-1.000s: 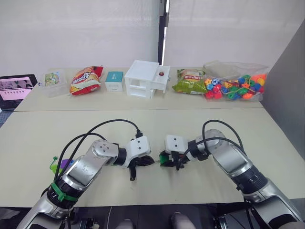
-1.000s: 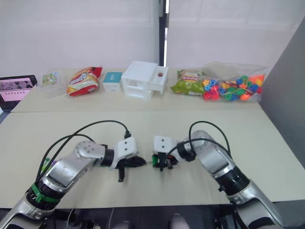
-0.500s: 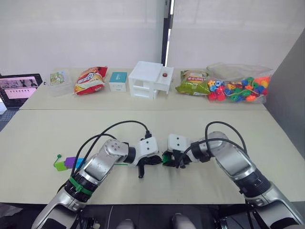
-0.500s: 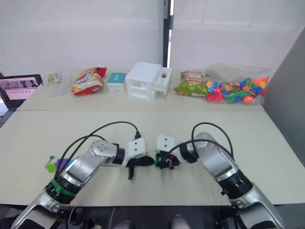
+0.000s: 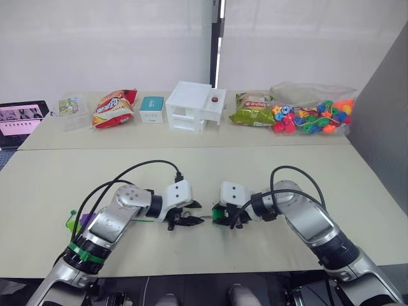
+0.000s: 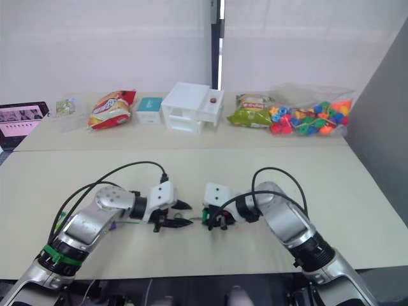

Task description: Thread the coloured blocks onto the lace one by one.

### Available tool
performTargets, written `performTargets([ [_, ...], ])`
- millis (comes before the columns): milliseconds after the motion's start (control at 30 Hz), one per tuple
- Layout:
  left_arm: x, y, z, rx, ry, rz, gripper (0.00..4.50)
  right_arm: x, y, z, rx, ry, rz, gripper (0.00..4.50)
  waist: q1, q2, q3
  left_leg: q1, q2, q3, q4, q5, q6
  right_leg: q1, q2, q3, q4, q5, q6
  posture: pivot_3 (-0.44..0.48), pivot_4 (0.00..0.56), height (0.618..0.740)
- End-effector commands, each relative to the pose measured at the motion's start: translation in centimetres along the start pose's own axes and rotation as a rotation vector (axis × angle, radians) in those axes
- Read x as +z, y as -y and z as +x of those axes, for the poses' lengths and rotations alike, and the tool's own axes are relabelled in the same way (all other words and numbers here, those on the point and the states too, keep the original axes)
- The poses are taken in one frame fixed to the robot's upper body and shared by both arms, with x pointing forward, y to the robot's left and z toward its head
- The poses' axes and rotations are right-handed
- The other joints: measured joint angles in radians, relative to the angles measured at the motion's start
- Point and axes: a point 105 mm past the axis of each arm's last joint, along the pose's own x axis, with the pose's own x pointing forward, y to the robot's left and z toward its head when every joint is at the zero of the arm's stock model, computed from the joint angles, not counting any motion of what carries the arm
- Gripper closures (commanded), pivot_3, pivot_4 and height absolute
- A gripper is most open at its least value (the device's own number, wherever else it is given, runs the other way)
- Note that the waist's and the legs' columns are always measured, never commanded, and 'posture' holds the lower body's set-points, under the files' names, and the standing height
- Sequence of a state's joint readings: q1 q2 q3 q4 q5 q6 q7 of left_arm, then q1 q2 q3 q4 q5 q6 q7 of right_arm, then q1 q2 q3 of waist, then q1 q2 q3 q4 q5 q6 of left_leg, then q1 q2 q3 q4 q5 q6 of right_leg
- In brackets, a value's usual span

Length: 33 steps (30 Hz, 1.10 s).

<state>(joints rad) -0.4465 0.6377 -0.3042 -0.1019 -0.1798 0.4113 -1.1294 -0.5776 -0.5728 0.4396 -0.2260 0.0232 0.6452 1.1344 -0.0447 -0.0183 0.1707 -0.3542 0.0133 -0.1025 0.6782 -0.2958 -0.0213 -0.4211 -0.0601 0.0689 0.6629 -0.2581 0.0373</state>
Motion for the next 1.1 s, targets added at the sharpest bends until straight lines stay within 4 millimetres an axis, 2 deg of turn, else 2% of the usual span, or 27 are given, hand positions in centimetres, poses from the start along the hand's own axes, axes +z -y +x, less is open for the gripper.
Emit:
performTargets([
  [33, -0.1, -0.3, 0.1, 0.020, 0.013, 0.029, 2.20, 0.1, -0.9, 0.4, 0.042, 0.009, -0.001, 3.33, 0.001, 0.000, 0.000, 0.000, 0.000, 0.000, 0.000, 0.000, 0.000, 0.000, 0.000, 0.000, 0.000, 0.000, 0.000, 0.000, 0.150, 0.740],
  [200, -1.0, 0.4, 0.5, 0.000, 0.010, 0.004, 2.20, 0.1, -0.8, 0.3, 0.037, 0.004, 0.001, 3.33, 0.001, 0.000, 0.000, 0.000, 0.000, 0.000, 0.000, 0.000, 0.000, 0.000, 0.000, 0.000, 0.000, 0.000, 0.000, 0.000, 0.150, 0.740],
  [300, -1.5, 0.8, 0.7, -0.020, 0.009, -0.008, 3.06, 0.0, -0.7, 0.2, 0.034, 0.002, 0.001, 3.33, 0.001, 0.000, 0.000, 0.000, 0.000, 0.000, 0.000, 0.000, 0.000, 0.000, 0.000, 0.000, 0.000, 0.000, 0.000, 0.000, 0.150, 0.740],
  [433, -1.1, 0.8, 1.1, -0.023, 0.028, -0.005, 4.38, 0.0, -0.7, 0.1, 0.030, -0.001, 0.000, 3.33, 0.001, 0.000, 0.000, 0.000, 0.000, 0.000, 0.000, 0.000, 0.000, 0.000, 0.000, 0.000, 0.000, 0.000, 0.000, 0.000, 0.150, 0.740],
  [467, -0.8, 0.9, 1.2, -0.023, 0.037, -0.001, 4.48, 0.0, -0.7, 0.1, 0.029, 0.000, -0.001, 3.33, 0.001, 0.000, 0.000, 0.000, 0.000, 0.000, 0.000, 0.000, 0.000, 0.000, 0.000, 0.000, 0.000, 0.000, 0.000, 0.000, 0.150, 0.740],
  [567, -0.3, 0.8, 1.6, -0.023, 0.053, 0.009, 4.48, 0.1, -0.6, 0.2, 0.026, 0.001, -0.001, 3.33, 0.001, 0.000, 0.000, 0.000, 0.000, 0.000, 0.000, 0.000, 0.000, 0.000, 0.000, 0.000, 0.000, 0.000, 0.000, 0.000, 0.150, 0.740],
  [833, 1.7, 0.2, 4.1, -0.011, 0.091, 0.057, 4.48, 0.2, -0.7, 0.3, 0.028, 0.002, 0.004, 3.33, 0.002, 0.000, 0.000, 0.000, 0.000, 0.000, 0.000, 0.000, 0.000, 0.000, 0.000, 0.000, 0.000, 0.000, 0.000, 0.000, 0.150, 0.740],
  [1033, 1.5, 0.0, 3.7, 0.007, 0.078, 0.044, 4.48, 0.1, -0.8, 0.3, 0.027, -0.001, 0.002, 3.33, 0.002, 0.000, 0.000, 0.000, 0.000, 0.000, 0.000, 0.000, 0.000, 0.000, 0.000, 0.000, 0.000, 0.000, 0.000, 0.000, 0.150, 0.740],
  [1100, 1.7, 0.0, 3.2, 0.015, 0.090, 0.030, 3.89, 0.1, -0.8, 0.3, 0.027, -0.003, 0.002, 3.33, 0.002, 0.000, 0.000, 0.000, 0.000, 0.000, 0.000, 0.000, 0.000, 0.000, 0.000, 0.000, 0.000, 0.000, 0.000, 0.000, 0.150, 0.740],
])
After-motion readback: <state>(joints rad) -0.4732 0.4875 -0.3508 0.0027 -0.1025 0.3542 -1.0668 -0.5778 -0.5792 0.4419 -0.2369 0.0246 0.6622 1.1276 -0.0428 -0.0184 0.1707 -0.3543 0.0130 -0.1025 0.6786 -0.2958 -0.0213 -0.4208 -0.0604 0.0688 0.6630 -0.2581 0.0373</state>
